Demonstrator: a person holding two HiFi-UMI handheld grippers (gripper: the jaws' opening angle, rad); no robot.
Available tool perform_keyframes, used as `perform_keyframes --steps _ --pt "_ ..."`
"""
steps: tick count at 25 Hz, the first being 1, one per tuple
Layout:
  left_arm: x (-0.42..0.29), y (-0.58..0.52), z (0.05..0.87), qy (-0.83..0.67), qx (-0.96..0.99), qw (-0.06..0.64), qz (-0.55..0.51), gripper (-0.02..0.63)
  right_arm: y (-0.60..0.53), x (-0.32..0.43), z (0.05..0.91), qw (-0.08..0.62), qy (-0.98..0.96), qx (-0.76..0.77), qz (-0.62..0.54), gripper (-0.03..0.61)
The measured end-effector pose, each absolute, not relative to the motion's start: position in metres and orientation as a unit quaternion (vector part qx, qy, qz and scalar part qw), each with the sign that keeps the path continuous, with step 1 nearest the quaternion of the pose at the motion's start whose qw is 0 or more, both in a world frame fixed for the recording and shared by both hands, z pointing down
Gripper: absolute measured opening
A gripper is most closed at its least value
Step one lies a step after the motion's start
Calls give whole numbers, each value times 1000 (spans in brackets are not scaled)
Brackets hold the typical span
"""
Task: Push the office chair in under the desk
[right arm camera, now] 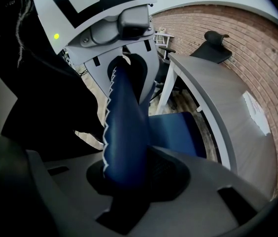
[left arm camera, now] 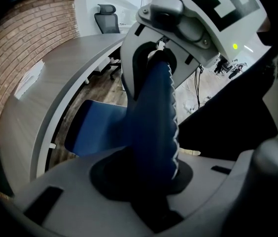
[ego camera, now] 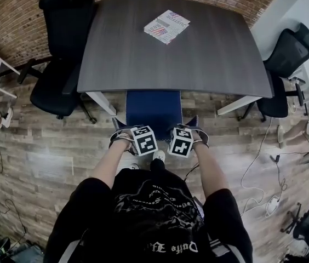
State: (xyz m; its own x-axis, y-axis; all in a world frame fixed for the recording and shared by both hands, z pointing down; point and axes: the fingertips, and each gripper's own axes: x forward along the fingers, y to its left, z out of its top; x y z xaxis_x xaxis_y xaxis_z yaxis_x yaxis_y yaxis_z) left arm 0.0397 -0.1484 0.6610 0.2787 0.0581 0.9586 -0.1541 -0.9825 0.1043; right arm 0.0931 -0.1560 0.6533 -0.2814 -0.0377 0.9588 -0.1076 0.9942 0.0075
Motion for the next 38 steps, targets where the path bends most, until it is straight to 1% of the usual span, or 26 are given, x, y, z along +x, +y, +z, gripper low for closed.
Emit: perform_keyframes --steps 38 --pt "48 -211 664 -37 791 103 602 98 -220 102 657 596 -801 37 23 91"
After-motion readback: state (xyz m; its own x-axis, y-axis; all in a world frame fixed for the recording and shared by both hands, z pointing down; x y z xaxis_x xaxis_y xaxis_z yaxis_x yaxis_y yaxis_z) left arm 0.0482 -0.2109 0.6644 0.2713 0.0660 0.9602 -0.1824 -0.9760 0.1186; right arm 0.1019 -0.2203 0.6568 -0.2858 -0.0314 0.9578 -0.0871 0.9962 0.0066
